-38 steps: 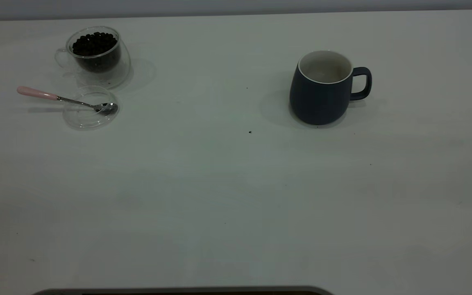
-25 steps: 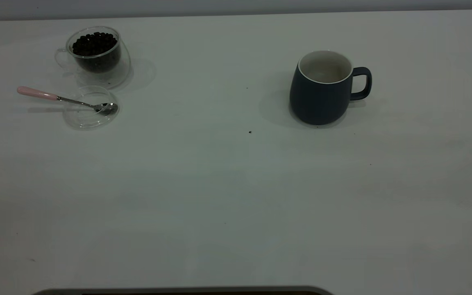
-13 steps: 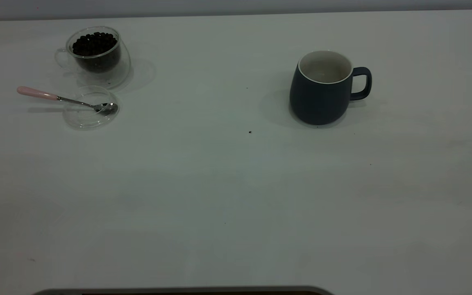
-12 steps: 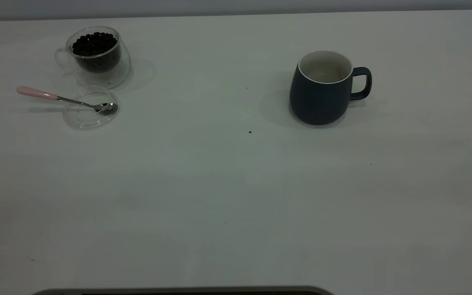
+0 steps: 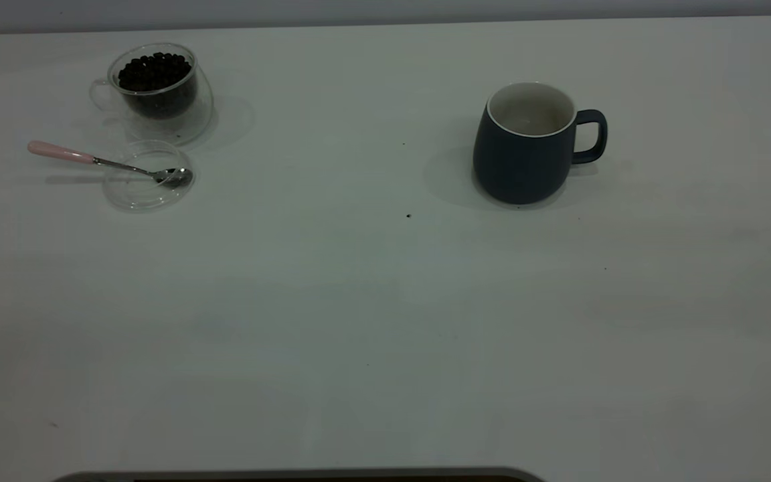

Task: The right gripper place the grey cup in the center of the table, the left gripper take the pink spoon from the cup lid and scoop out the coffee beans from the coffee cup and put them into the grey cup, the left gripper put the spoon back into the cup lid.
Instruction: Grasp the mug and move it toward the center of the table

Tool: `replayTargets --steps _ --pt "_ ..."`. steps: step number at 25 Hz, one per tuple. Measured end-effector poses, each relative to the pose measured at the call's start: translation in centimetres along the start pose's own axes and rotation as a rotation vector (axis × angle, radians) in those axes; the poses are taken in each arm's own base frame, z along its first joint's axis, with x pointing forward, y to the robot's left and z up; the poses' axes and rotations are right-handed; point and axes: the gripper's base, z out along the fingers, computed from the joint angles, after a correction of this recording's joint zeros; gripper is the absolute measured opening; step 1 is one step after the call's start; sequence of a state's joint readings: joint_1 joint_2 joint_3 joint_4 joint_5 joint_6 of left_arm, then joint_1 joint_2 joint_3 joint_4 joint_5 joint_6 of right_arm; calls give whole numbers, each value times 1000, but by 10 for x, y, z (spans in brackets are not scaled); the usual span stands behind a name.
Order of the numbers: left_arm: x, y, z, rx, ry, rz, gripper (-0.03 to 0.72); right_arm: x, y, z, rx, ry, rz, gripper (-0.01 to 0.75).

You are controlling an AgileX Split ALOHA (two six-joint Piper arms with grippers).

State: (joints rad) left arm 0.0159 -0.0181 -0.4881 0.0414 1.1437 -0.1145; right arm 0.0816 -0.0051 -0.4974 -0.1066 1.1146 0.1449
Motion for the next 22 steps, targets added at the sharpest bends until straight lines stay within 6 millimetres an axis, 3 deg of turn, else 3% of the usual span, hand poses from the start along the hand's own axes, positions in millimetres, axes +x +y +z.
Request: replayTargets --steps 9,13,17,22 --pt "0 0 0 0 0 0 584 -1 0 0 -4 -7 1 534" --pt "0 0 0 0 0 0 584 -9 4 9 -19 40 -32 534" --pt "0 0 0 0 0 0 584 -39 9 31 -22 93 -101 571" --pt "0 0 0 0 0 0 584 -80 24 87 -84 127 -180 631"
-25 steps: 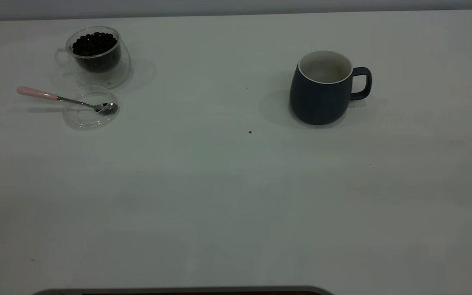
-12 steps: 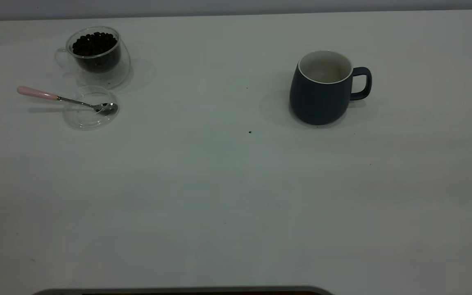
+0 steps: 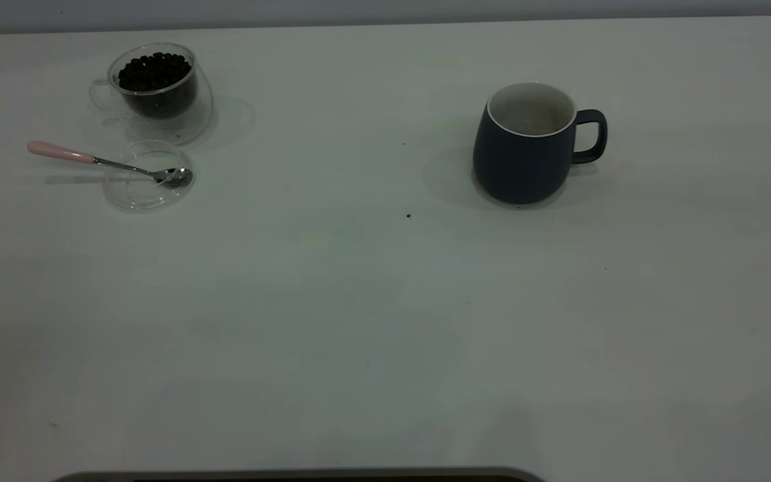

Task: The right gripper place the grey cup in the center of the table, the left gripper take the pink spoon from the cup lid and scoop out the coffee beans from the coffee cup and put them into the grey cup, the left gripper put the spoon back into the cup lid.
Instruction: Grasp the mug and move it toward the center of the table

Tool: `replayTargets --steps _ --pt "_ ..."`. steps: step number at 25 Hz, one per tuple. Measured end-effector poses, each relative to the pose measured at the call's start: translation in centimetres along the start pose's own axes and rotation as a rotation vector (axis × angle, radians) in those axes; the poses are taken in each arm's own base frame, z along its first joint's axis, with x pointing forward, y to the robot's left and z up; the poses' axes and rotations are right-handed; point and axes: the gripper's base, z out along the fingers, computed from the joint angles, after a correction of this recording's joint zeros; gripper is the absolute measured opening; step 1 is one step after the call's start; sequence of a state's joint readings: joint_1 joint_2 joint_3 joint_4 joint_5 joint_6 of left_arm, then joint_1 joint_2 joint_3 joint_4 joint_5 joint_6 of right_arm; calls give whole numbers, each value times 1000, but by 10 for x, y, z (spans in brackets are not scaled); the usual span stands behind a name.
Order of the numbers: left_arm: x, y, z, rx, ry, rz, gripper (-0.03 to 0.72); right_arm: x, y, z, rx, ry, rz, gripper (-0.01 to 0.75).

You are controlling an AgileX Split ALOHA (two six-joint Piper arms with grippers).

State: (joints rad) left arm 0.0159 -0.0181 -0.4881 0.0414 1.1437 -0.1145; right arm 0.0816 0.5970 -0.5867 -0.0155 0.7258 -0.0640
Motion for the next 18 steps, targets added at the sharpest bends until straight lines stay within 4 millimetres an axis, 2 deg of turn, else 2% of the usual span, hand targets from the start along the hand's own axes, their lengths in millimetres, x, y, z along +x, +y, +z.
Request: replayTargets --steps 9,11,15,18 --pt "0 0 0 0 0 -1 584 -73 3 116 -133 228 -249 615" --pt "0 0 0 0 0 -1 584 -82 4 153 -166 304 -307 606" --pt "0 0 0 0 0 -1 584 -84 5 218 -219 411 -384 589" --pt "0 0 0 0 0 -1 584 -70 7 269 -271 471 -480 588"
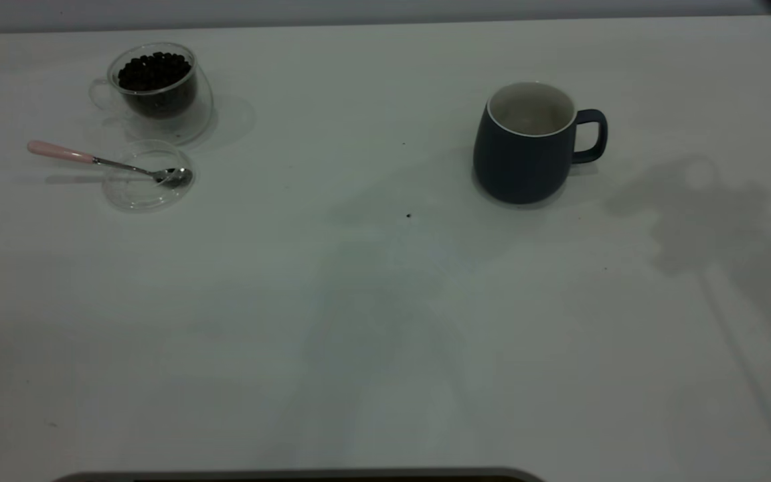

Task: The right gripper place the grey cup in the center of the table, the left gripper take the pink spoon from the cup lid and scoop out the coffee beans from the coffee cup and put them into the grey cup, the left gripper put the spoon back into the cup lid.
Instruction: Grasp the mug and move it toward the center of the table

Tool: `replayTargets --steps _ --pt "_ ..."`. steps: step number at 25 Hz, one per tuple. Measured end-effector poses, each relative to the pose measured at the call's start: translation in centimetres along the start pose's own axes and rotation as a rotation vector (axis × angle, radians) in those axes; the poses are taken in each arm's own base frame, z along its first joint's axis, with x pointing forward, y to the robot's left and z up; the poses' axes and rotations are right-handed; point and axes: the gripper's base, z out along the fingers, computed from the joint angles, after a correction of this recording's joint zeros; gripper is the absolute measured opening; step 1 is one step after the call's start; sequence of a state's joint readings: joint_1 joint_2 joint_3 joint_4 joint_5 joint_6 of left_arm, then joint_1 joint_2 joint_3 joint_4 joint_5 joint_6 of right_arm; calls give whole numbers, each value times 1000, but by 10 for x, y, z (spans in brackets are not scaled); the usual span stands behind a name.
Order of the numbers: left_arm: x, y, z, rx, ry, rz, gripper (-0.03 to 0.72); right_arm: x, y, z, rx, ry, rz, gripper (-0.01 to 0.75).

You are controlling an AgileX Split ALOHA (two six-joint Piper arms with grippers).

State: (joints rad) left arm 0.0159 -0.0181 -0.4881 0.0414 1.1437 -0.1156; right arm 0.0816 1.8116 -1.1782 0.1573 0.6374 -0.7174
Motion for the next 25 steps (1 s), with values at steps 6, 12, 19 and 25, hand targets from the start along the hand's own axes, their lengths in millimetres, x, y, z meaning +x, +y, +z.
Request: replayTargets --steps 6,12,19,25 --pt "0 0 0 0 0 0 584 -12 -10 79 -46 1 -241 588" --pt "0 0 0 0 0 0 584 -18 -10 118 -72 -86 -571 588" --pt "0 0 0 0 0 1 584 -12 3 153 -111 -153 -870 588" --pt "0 0 0 0 0 1 584 -20 9 169 -85 -166 -847 588"
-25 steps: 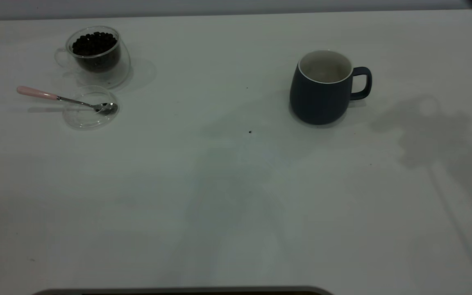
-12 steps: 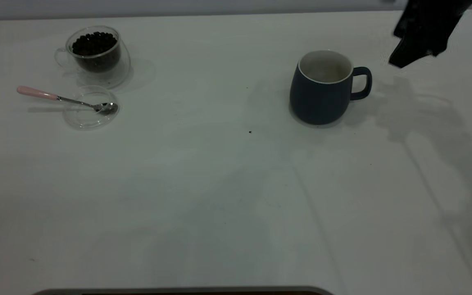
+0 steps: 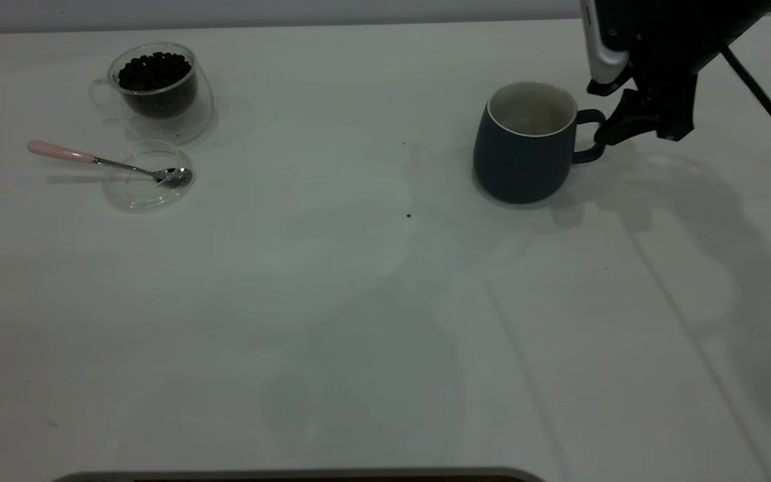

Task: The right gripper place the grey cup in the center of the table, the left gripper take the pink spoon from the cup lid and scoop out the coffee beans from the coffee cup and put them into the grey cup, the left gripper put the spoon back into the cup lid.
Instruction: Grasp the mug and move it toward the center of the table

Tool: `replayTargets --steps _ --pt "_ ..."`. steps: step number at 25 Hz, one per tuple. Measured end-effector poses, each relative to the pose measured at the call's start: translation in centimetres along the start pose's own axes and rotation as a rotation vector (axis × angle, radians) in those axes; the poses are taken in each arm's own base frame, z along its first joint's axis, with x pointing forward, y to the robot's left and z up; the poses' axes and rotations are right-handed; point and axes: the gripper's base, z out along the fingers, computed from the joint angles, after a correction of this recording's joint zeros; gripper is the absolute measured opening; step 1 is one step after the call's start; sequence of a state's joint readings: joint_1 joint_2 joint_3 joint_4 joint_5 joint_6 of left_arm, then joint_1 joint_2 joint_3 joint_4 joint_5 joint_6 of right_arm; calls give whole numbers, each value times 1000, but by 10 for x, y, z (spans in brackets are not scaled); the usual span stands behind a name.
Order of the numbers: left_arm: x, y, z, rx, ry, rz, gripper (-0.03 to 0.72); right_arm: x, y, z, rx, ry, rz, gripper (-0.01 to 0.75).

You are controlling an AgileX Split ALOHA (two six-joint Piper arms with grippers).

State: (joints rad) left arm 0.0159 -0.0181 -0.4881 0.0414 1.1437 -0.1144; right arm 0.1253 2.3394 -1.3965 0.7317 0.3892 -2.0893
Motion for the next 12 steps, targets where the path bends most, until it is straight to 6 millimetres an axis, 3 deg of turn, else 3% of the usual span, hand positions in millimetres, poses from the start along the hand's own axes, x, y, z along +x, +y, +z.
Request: replayTargets --steps 12 --pt "0 0 0 0 0 0 584 -77 16 25 -48 -95 -115 582"
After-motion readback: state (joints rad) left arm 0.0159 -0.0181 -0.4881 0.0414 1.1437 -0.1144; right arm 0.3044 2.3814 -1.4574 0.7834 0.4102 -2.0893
